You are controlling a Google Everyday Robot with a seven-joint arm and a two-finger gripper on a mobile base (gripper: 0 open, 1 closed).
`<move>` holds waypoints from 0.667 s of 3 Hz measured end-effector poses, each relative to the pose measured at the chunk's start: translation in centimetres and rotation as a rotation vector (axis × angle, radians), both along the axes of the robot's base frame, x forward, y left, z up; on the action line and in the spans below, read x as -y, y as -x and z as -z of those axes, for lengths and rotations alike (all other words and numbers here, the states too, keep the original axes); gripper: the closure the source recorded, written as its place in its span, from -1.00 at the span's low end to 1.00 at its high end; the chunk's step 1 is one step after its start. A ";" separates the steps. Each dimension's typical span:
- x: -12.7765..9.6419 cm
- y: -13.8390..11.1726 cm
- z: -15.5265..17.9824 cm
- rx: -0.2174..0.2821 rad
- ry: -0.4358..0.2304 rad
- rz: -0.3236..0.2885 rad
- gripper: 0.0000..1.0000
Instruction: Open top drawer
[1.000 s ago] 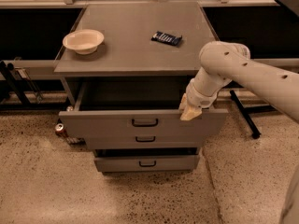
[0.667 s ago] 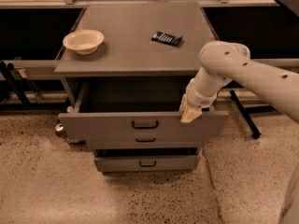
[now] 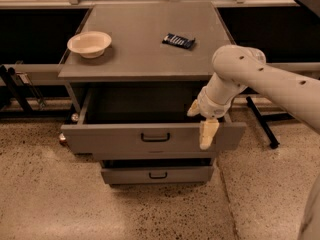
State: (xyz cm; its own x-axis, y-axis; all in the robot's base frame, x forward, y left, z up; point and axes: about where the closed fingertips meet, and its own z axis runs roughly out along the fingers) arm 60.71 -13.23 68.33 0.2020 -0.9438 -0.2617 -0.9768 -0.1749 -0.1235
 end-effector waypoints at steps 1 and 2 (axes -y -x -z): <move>-1.2 3.1 0.9 -0.058 0.025 -0.093 -1.00; -1.7 6.6 1.8 -0.124 0.052 -0.147 -0.64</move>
Offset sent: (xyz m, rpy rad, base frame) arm -0.1090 0.0199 -0.0244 -0.0861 0.2027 0.2120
